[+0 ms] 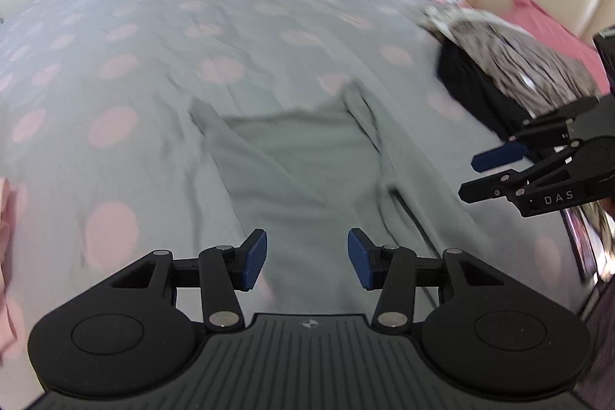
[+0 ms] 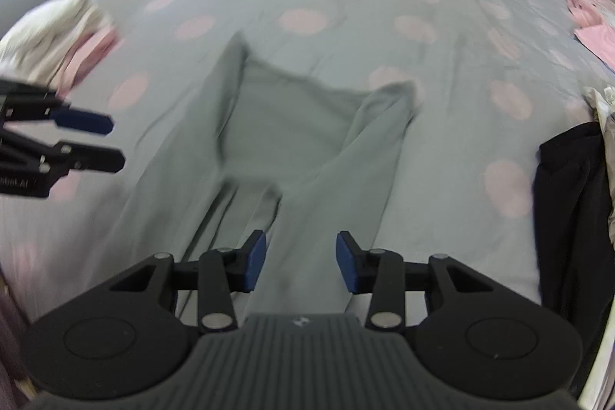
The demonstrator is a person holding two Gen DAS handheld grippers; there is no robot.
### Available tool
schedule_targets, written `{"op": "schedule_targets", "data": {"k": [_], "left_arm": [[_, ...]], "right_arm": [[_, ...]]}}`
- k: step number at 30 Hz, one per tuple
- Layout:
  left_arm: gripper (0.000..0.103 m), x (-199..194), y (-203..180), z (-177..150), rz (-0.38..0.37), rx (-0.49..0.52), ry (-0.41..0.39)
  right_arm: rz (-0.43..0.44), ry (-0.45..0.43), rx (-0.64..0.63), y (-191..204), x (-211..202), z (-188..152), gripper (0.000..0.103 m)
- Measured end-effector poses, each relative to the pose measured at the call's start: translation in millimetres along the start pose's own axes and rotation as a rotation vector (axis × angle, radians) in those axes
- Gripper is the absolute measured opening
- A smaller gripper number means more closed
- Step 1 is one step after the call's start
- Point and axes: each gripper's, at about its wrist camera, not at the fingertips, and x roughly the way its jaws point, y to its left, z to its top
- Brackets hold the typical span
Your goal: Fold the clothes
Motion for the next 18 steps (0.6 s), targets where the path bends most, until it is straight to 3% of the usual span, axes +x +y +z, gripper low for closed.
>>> {"op": "schedule_targets", "data": {"k": [6, 12, 18], "left_arm": [[0.044, -25.7, -27.6, -61.2, -0.051, 0.033, 0.041], [0.044, -43.5, -52.1, -111.3, -0.082, 0.001, 0.084], [0.044, -45.1, -74.1, -141.1, -0.104, -0.029, 0.143]], "right_arm": [[0.039, 0.027, -0.087, 30.4, -22.7, -77.5, 0.04], [0.108, 0.028, -0.207, 56.9, -42.6, -143.3, 0.034], [0.163, 0.065, -0.141, 62.1, -39.0, -181.0, 0.033]]}}
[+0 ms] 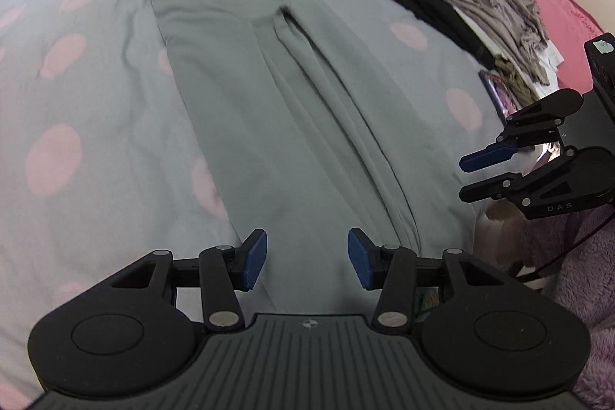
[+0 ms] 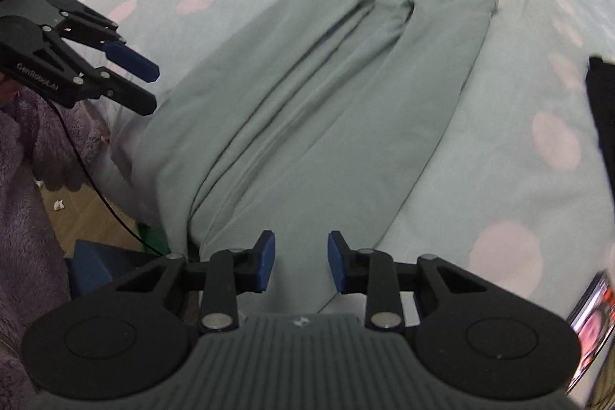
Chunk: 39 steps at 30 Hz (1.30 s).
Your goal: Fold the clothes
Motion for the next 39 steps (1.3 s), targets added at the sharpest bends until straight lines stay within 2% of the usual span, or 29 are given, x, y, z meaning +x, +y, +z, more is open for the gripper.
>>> {"op": "schedule_targets", "data": {"k": [5, 8, 9, 14, 16, 21, 23, 25, 26, 27, 29, 31, 32, 33, 35, 37, 38, 39], "left_arm": [[0.044, 0.0, -2.6, -1.7, 0.009, 0.005, -0.016], [0.044, 0.8, -1.3, -0.2, 0.014, -0.008, -0.02], [0.044, 2.1, -1.4, 0.1, 0.017, -0.009, -0.017], [0.044, 5.2, -1.9, 0.9, 0.017, 0.0, -0.001], [0.044, 7.6, -2.5, 0.7, 0.017, 0.004, 0.014], [0.045, 15.5, -7.0, -2.9, -0.004, 0.03, 0.066], [0.048, 19.8, -8.7, -6.4, -0.009, 0.038, 0.1], [0.048, 25.3, -10.5, -10.8, -0.008, 0.044, 0.148], [0.048, 28.4, -11.7, -13.6, -0.009, 0.048, 0.175], [0.048, 31.7, -13.5, -17.4, -0.012, 0.052, 0.205], [0.048, 37.9, -17.3, -24.8, -0.005, 0.066, 0.257], [0.048, 43.1, -20.0, -30.3, 0.003, 0.08, 0.293], [0.048, 45.1, -20.5, -32.1, 0.004, 0.082, 0.305], [0.048, 47.2, -20.6, -33.9, 0.005, 0.083, 0.316], [0.048, 50.7, -18.8, -36.0, 0.006, 0.075, 0.331], [0.048, 53.5, -16.7, -37.1, 0.005, 0.066, 0.339], [0.048, 53.8, -15.8, -37.2, 0.002, 0.062, 0.339], [0.048, 54.0, -14.8, -37.3, -0.002, 0.059, 0.34]], "right_arm": [[0.051, -0.012, 0.08, -1.2, 11.3, 0.5, 0.031], [0.056, -0.013, 0.08, 1.1, 16.9, 2.8, 0.003], [0.056, -0.01, 0.073, 1.8, 18.7, 3.1, 0.001], [0.127, -0.021, 0.03, 12.9, 3.6, -3.0, 0.0], [0.168, -0.009, -0.027, 24.0, -5.9, -5.1, 0.0], [0.287, 0.077, -0.207, 61.2, -17.7, -19.5, 0.0], [0.281, 0.129, -0.256, 71.6, -10.8, -26.3, 0.001], [0.243, 0.163, -0.281, 76.0, -2.1, -31.6, 0.016], [0.228, 0.175, -0.277, 74.8, 1.5, -33.1, 0.055], [0.22, 0.184, -0.264, 72.4, 3.9, -34.1, 0.071], [0.213, 0.199, -0.237, 67.2, 8.0, -35.8, 0.065], [0.218, 0.206, -0.223, 63.9, 9.6, -35.4, 0.047], [0.214, 0.213, -0.225, 64.1, 10.6, -35.6, 0.014], [0.206, 0.222, -0.234, 65.9, 11.9, -36.3, 0.0], [0.197, 0.243, -0.238, 65.3, 14.5, -38.4, 0.0], [0.186, 0.265, -0.229, 61.6, 16.7, -40.5, 0.006], [0.173, 0.279, -0.206, 56.3, 17.9, -41.0, 0.017], [0.157, 0.291, -0.167, 48.8, 19.6, -40.6, 0.044]]}}
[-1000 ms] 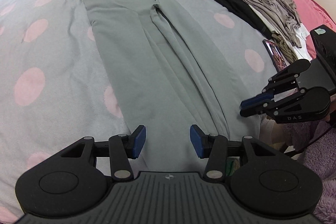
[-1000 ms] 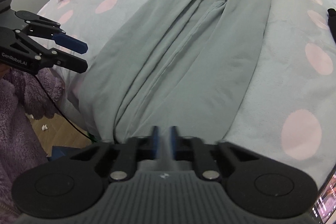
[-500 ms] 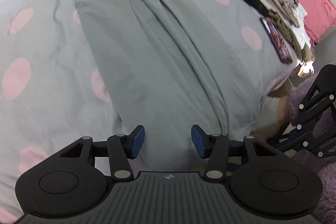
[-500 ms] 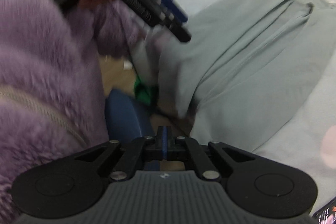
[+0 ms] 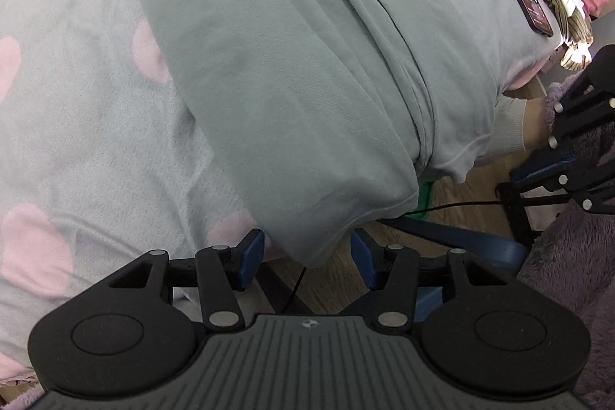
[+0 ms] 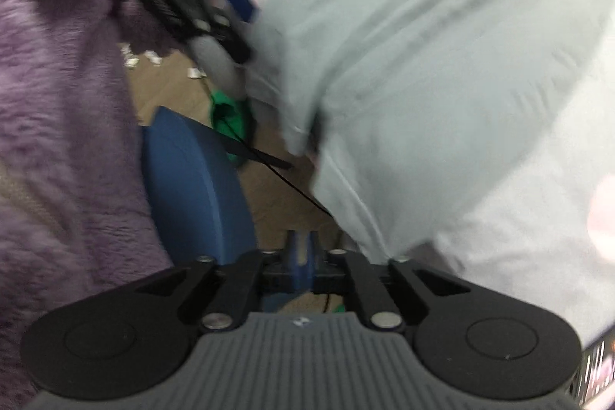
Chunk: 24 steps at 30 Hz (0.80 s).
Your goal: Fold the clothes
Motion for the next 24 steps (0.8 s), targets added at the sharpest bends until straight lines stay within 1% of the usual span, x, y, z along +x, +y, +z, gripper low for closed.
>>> {"op": "schedule_targets", "data": {"k": [1, 2, 4, 6, 7, 9, 10, 13, 15, 16, 19, 23, 24], "left_arm": [[0.048, 0.2, 0.7, -0.4, -0.003, -0.002, 0.002], [0.048, 0.7, 0.7, -0.8, -0.005, -0.003, 0.003], [0.048, 1.3, -2.0, -2.2, -0.008, 0.012, 0.013], [0.046, 4.5, -6.6, -5.0, -0.022, 0.027, 0.048], [0.042, 6.5, -9.0, -6.6, -0.029, 0.035, 0.066], [0.041, 10.7, -13.4, -9.1, -0.028, 0.053, 0.09], [0.041, 12.5, -13.8, -9.7, -0.014, 0.054, 0.092], [0.04, 16.2, -7.4, -8.5, 0.004, 0.007, 0.076], [0.039, 18.4, -3.1, -7.3, 0.008, -0.023, 0.065], [0.039, 19.5, -3.5, -7.5, 0.005, -0.022, 0.061], [0.039, 23.1, -4.9, -8.3, -0.01, -0.025, 0.049], [0.036, 28.0, -1.4, -6.0, -0.027, -0.069, 0.039], [0.035, 30.0, -0.8, -4.5, -0.029, -0.071, 0.042]], "right_arm": [[-0.01, 0.0, 0.047, -8.0, -0.1, -0.6, 0.051], [-0.018, -0.003, 0.09, -15.9, -0.3, -1.8, 0.052], [-0.033, -0.006, 0.171, -32.8, -1.5, -5.4, 0.052], [-0.052, 0.003, 0.235, -47.7, -1.3, -8.1, 0.052], [-0.052, 0.004, 0.258, -52.3, -0.4, -9.1, 0.052], [-0.033, 0.0, 0.289, -57.6, 1.3, -9.2, 0.053], [-0.021, -0.002, 0.301, -59.0, 2.1, -8.6, 0.053], [0.012, -0.018, 0.329, -61.2, 4.1, -4.8, 0.054], [0.019, -0.023, 0.353, -63.7, 6.4, -2.7, 0.06], [0.017, -0.028, 0.366, -66.0, 7.1, -3.5, 0.061], [0.032, -0.054, 0.415, -71.1, 8.2, -7.9, 0.061], [0.06, -0.082, 0.5, -77.2, 11.9, -12.1, 0.06], [0.076, -0.088, 0.519, -79.0, 13.3, -13.0, 0.055]]}}
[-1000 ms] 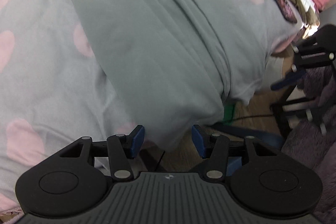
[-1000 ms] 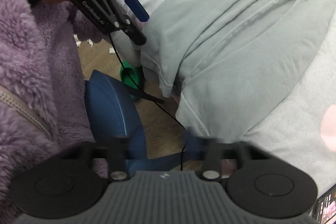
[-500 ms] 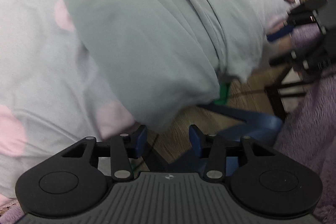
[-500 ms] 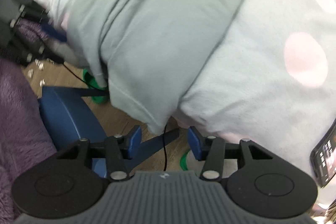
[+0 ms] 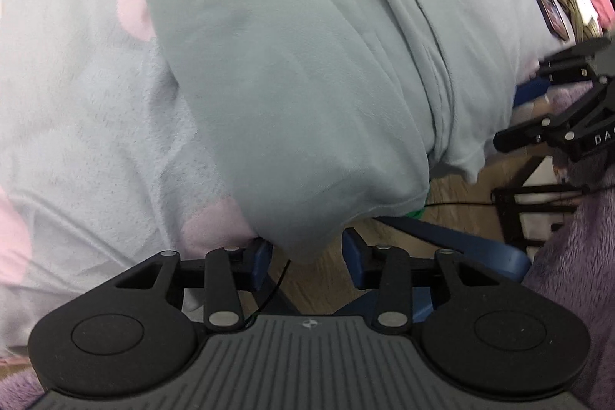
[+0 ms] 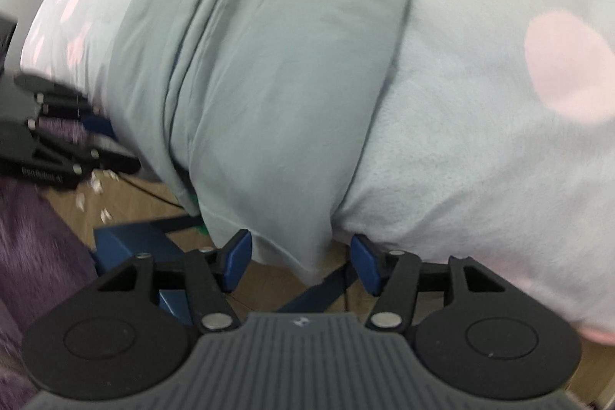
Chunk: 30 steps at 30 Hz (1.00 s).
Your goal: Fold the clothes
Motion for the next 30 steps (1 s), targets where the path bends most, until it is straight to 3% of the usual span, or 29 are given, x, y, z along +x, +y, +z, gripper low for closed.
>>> {"op": "schedule_targets", "data": {"k": [1, 2, 8, 13, 19, 25, 30], "left_arm": [[0.03, 1.8, 0.2, 1.6, -0.001, 0.001, 0.003], [0.026, 3.5, -0.1, 3.3, 0.001, 0.008, 0.008], [0.007, 2.6, 6.1, 8.8, -0.031, 0.02, 0.04], [0.005, -16.1, 7.7, 11.3, -0.116, 0.047, 0.067], [0.004, -56.1, 25.2, 18.0, -0.328, 0.003, 0.041], [0.004, -104.7, 70.5, 29.3, -0.521, -0.127, -0.158], [0.004, -118.0, 99.6, 42.6, -0.556, -0.23, -0.303]], "right_arm": [[0.013, -0.002, 0.01, -0.9, 1.3, -0.1, 0.047], [0.016, -0.002, 0.003, 0.2, 2.2, -0.1, 0.028], [0.006, 0.022, -0.065, 8.7, -4.7, -0.7, 0.01], [0.047, 0.022, -0.09, 10.8, -25.9, -2.4, 0.007], [0.187, -0.078, -0.063, 10.2, -54.4, 0.0, 0.006], [0.291, -0.26, 0.009, -12.8, -95.1, 16.0, 0.004], [0.308, -0.39, 0.084, -30.0, -114.9, 38.5, 0.004]]}}
